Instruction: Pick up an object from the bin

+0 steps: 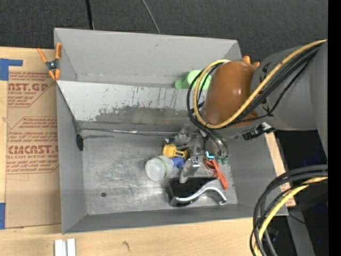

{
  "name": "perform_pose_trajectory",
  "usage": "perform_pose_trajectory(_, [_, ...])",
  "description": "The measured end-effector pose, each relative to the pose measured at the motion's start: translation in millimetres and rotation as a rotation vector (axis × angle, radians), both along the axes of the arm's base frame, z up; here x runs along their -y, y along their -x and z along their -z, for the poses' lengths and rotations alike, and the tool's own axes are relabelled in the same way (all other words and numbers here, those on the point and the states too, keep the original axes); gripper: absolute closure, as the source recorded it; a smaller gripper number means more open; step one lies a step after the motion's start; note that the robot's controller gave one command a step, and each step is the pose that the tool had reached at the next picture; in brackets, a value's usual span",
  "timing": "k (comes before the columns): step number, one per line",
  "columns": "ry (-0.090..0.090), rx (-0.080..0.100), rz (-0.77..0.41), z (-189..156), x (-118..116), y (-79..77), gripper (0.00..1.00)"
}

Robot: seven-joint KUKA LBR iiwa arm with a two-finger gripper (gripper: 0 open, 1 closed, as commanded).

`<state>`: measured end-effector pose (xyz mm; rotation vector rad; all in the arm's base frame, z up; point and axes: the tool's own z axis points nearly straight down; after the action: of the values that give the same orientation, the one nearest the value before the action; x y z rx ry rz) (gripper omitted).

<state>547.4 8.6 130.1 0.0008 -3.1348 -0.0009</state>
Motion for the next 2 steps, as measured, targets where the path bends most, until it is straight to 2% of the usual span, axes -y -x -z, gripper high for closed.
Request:
perform_pose_trajectory(1, [0.0, 0.008, 0.0, -5, 0, -2.0, 0.0])
perform_pose_trajectory(2, [0.0, 0.016, -0.013, 50, -13, -37.0, 1.0])
